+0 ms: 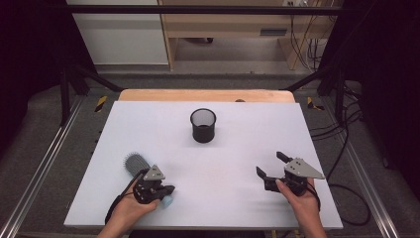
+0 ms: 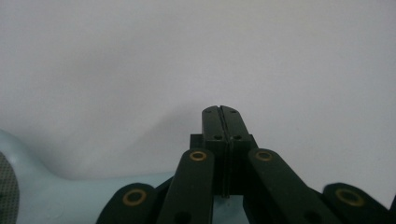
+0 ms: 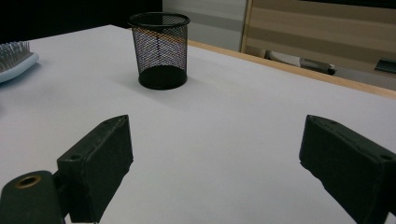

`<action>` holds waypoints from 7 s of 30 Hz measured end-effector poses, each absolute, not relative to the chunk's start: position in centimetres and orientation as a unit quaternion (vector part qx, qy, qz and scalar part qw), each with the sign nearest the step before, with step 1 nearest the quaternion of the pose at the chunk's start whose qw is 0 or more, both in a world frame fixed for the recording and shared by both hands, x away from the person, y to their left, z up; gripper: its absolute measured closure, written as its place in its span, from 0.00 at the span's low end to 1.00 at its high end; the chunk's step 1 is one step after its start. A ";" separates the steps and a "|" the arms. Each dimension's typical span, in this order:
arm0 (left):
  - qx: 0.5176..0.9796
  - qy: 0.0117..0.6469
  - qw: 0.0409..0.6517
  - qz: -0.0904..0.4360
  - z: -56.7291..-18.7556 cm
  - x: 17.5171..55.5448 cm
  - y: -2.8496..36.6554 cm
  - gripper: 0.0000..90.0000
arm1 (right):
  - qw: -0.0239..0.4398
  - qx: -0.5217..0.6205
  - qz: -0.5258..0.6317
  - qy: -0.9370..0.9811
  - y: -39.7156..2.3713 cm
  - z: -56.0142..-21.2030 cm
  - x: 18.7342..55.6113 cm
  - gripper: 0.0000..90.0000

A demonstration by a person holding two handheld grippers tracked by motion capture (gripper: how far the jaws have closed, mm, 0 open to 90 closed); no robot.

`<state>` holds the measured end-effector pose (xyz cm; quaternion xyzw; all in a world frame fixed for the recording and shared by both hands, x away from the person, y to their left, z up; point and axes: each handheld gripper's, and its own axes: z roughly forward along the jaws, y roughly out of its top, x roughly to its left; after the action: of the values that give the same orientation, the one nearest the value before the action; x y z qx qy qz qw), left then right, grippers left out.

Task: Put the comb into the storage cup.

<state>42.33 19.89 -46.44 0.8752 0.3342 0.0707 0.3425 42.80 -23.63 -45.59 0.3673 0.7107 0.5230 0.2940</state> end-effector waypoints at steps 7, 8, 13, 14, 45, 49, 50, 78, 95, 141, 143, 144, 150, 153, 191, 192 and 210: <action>0.877 0.335 0.336 0.076 -46.5 41.8 20.9 1.00 | 0.293 0.368 0.521 0.712 -23.5 -45.7 42.8 0.11; 0.877 0.335 0.336 0.076 -46.5 41.8 20.9 1.00 | 0.293 0.368 0.521 0.712 -23.5 -45.7 42.8 0.11; 0.881 0.338 0.321 0.084 -46.7 41.7 21.7 1.00 | 0.293 0.368 0.521 0.712 -23.6 -45.7 42.8 0.11; 0.880 0.340 0.320 0.084 -46.7 41.6 22.0 1.00 | 0.293 0.368 0.521 0.712 -23.6 -45.7 42.8 0.11; 0.861 0.388 0.314 0.097 -46.7 40.5 28.1 1.00 | 0.292 0.367 0.519 0.715 -23.5 -45.7 42.8 0.11; 0.860 0.393 0.308 0.103 -46.6 40.7 28.7 1.00 | 0.292 0.366 0.519 0.715 -23.5 -45.7 42.8 0.11; 0.859 0.396 0.308 0.102 -46.6 40.8 28.9 1.00 | 0.292 0.366 0.518 0.716 -23.5 -45.7 42.8 0.11; 0.853 0.412 0.298 0.116 -46.4 40.9 31.1 1.00 | 0.293 0.365 0.514 0.719 -23.4 -45.8 42.8 0.11; 0.850 0.422 0.289 0.127 -46.3 41.3 32.6 1.00 | 0.292 0.364 0.512 0.721 -23.3 -45.8 42.8 0.11; 0.817 0.463 0.295 0.174 -45.4 41.7 35.3 0.24 | 0.290 0.361 0.508 0.726 -23.1 -45.9 42.8 0.10; 0.820 0.463 0.291 0.171 -45.6 41.8 35.3 0.28 | 0.290 0.361 0.508 0.726 -23.1 -45.9 42.8 0.10; 0.820 0.463 0.290 0.169 -45.6 41.8 35.3 0.35 | 0.290 0.361 0.508 0.726 -23.1 -45.9 42.8 0.10; 0.829 0.455 0.286 0.153 -45.7 41.8 35.1 0.55 | 0.291 0.361 0.508 0.726 -23.1 -45.9 42.8 0.10; 0.833 0.452 0.283 0.148 -45.9 42.0 35.0 0.62 | 0.291 0.361 0.508 0.726 -23.1 -45.9 42.8 0.10; 0.817 0.417 0.331 0.221 -44.6 43.6 31.6 0.77 | 0.288 0.359 0.507 0.729 -22.9 -46.0 42.9 0.10; 0.815 0.415 0.336 0.224 -44.4 43.7 31.3 0.77 | 0.288 0.359 0.507 0.729 -22.9 -46.0 42.9 0.10; 0.796 0.375 0.409 0.243 -42.1 46.2 25.4 0.77 | 0.287 0.360 0.508 0.728 -22.7 -46.0 42.9 0.10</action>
<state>46.22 25.37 -42.08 0.7959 0.3752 0.2426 0.4085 42.91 -22.73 -46.04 0.3601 0.7279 0.5082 0.2867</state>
